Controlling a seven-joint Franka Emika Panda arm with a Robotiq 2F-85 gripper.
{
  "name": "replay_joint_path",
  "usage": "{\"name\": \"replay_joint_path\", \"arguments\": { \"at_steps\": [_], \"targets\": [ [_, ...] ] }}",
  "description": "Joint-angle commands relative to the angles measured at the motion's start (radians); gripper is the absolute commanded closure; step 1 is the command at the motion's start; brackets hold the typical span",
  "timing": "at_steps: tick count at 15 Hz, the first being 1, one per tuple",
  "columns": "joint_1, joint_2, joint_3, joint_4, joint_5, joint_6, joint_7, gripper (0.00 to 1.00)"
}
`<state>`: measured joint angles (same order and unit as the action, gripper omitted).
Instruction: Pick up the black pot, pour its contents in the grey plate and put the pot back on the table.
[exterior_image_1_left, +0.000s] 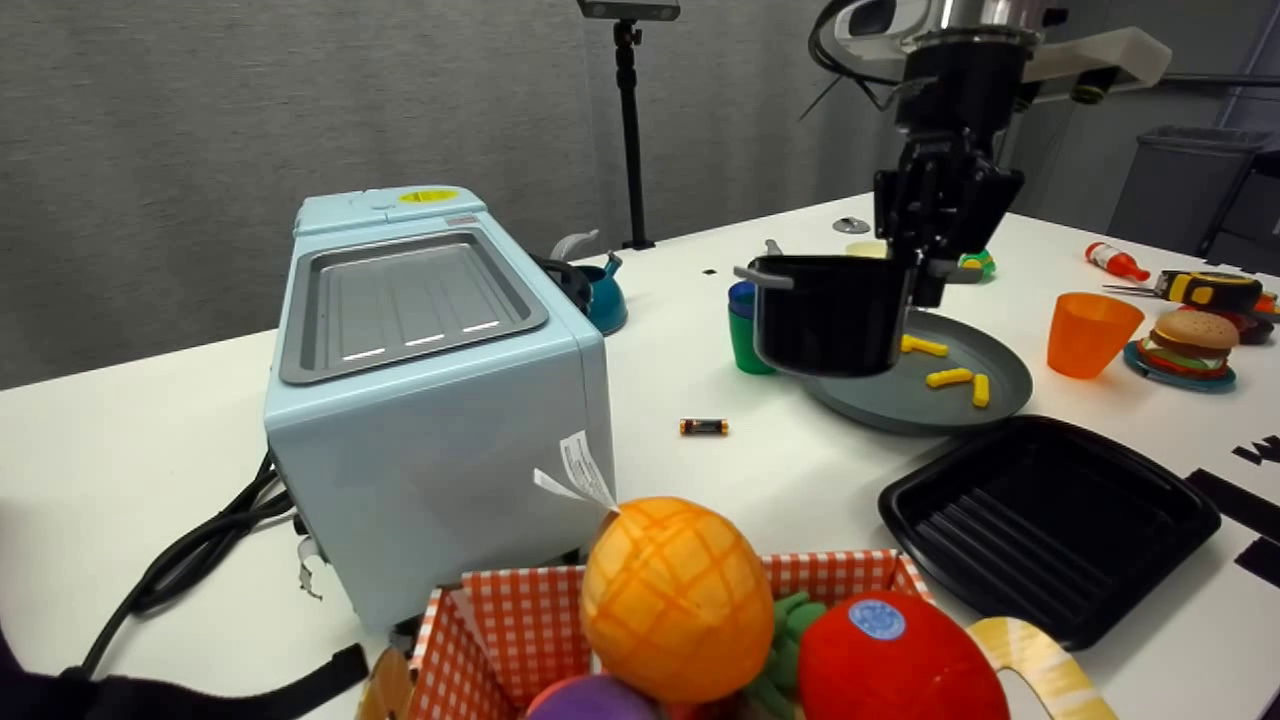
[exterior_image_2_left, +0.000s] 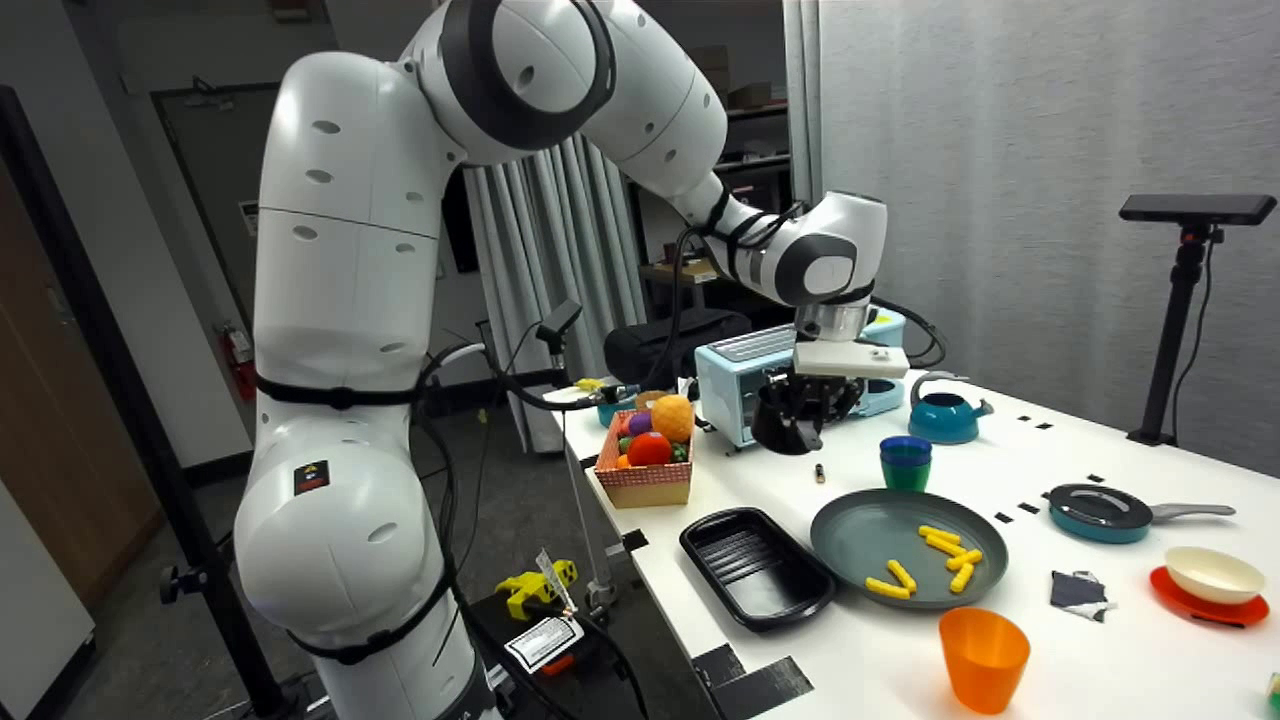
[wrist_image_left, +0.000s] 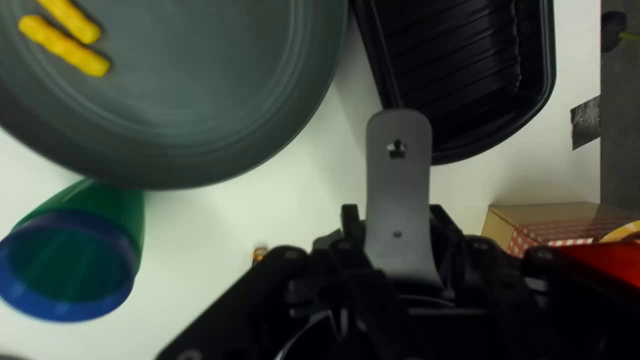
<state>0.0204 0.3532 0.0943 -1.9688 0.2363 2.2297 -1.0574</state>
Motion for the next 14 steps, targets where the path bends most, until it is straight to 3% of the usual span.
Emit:
{"name": "replay_joint_path", "arguments": {
  "at_steps": [1,10,14],
  "targets": [
    [-0.006,-0.007,0.017,-0.083,-0.026,0.047,0.038,0.88],
    [0.003,0.12,0.043,-0.064,-0.058,0.26,0.135,0.88],
    [-0.004,0.173,0.034,-0.016,-0.129,0.258,0.197,0.88]
  ]
}}
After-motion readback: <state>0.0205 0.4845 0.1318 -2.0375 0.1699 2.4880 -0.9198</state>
